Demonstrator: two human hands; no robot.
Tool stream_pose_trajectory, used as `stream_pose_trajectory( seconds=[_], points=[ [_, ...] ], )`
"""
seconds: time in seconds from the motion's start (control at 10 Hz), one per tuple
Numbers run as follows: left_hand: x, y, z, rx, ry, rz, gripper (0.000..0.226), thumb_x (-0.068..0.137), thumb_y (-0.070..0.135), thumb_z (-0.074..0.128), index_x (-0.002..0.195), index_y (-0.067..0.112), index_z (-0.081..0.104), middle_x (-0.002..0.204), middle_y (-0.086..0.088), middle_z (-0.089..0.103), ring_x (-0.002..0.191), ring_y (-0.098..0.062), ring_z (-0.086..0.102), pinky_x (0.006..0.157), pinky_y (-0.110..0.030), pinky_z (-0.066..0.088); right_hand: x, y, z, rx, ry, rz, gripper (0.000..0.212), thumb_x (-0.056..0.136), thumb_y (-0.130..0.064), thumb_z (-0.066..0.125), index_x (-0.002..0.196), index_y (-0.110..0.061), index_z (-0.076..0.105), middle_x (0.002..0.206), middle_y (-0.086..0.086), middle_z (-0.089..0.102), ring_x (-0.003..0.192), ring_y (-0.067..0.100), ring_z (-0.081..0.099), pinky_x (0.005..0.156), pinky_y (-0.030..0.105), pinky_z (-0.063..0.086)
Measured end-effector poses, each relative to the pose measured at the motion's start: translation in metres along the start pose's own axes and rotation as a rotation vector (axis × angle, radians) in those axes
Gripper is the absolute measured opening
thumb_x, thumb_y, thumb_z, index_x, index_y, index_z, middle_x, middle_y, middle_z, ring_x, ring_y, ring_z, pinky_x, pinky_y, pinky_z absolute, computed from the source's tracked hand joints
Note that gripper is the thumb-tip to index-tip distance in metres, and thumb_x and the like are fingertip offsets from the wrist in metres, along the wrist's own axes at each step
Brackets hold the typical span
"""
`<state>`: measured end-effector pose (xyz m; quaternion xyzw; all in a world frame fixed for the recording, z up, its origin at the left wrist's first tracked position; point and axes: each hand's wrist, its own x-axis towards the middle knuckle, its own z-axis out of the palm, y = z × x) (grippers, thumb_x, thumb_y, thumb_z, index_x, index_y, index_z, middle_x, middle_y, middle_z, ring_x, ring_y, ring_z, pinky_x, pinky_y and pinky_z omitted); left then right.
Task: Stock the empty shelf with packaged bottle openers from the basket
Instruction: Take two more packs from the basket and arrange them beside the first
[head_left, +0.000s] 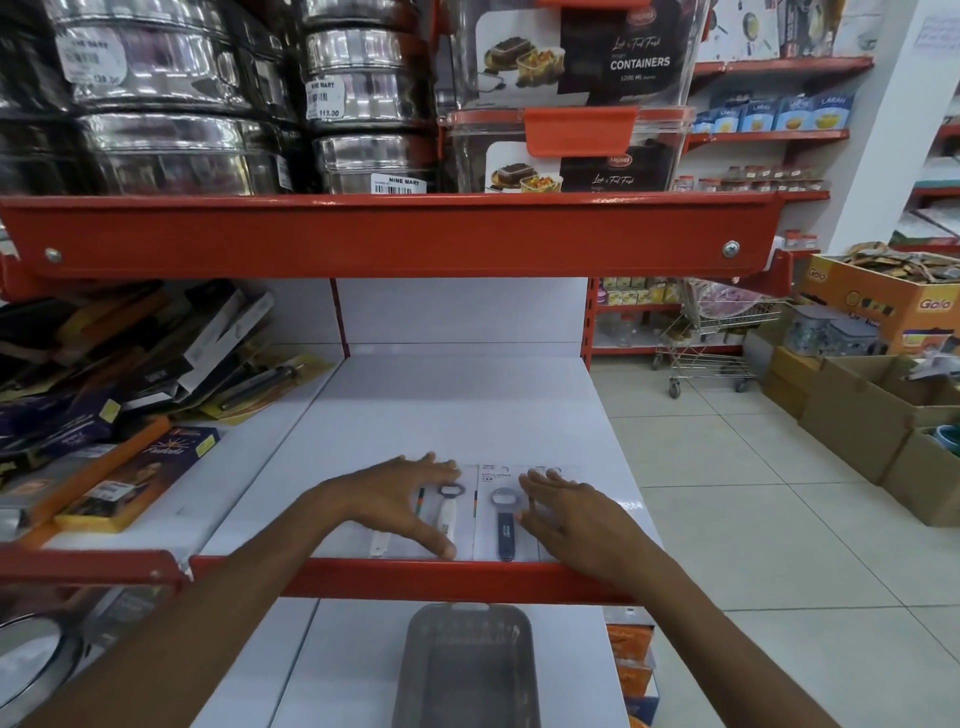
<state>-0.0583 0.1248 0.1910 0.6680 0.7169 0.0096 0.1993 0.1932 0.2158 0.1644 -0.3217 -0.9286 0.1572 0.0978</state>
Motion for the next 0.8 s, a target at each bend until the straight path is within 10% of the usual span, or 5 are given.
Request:
stream_pose_trajectory(
  seconds=[0.8],
  points=[
    [-0.030, -0.036, 0.005, -0.079, 0.049, -0.050, 0.120, 0.058, 0.076, 0.073, 0.155, 0.030, 0.020, 0.167, 0.010, 0.009, 0.153, -0.009, 0.009, 0.124, -0.035, 0.016, 0.003, -0.022, -0.003, -0.045, -0.014, 0.021, 0.045, 0.100, -0.043, 0.037, 0.142, -0.027, 0.041, 0.153, -0.005, 0.041, 0.133, 0.020, 0.048, 0.108, 0.039, 0.041]
  ],
)
